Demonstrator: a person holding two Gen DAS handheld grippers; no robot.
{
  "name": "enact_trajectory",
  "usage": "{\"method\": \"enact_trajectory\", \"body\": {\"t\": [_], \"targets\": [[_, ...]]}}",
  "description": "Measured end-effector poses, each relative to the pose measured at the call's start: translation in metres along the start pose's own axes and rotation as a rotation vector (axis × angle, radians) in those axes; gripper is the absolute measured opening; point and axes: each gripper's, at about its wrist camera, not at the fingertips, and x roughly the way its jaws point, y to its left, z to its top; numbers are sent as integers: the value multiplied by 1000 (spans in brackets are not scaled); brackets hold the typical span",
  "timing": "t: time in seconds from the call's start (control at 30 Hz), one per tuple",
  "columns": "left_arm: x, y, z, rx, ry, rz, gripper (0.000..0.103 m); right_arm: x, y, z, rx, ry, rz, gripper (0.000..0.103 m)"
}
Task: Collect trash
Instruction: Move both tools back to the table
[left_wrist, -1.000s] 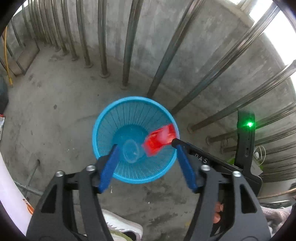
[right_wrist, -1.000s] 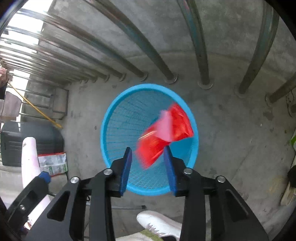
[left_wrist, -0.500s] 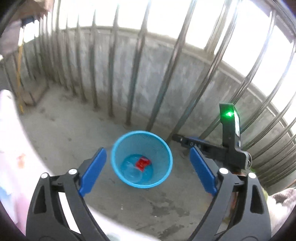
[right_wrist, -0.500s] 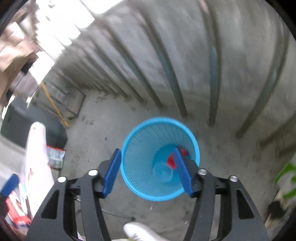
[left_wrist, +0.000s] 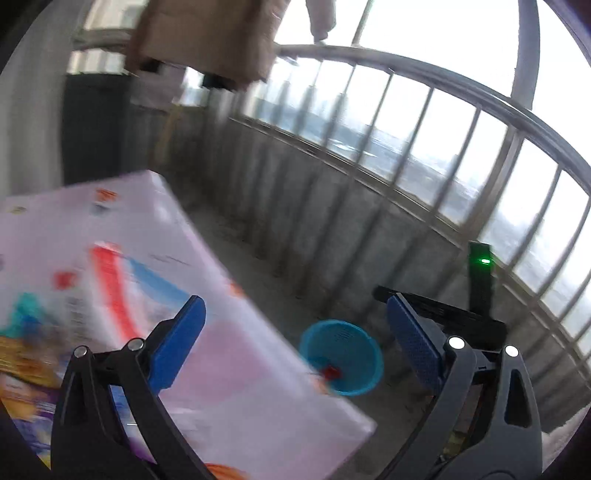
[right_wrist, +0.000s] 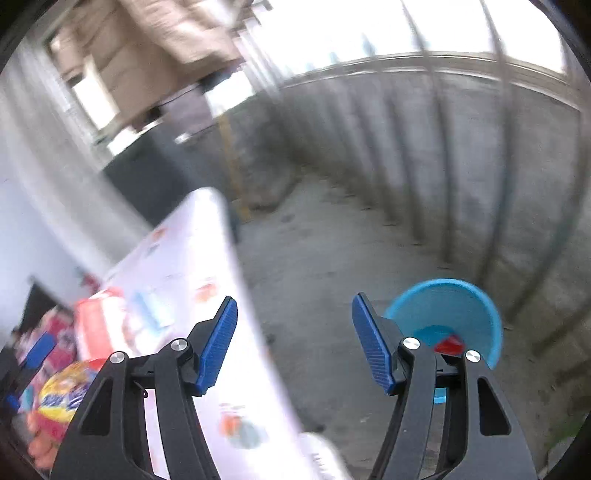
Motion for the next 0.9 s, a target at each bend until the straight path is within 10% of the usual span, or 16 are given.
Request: {"method": "enact_trajectory", "body": {"t": [0.17, 0.43, 0.77, 0.9], "targets": [[-12, 57, 13, -78, 0, 197, 94, 40, 62, 1, -78, 117, 145, 63], [8, 120, 24, -147, 82, 315, 90, 134, 147, 1, -279, 336, 201, 63], [40, 138, 3, -183, 222, 332, 32, 201, 199, -11, -491, 510, 199, 63], [37, 145, -4, -194, 209, 323, 30, 205, 211, -15, -581, 518, 183, 63]]}}
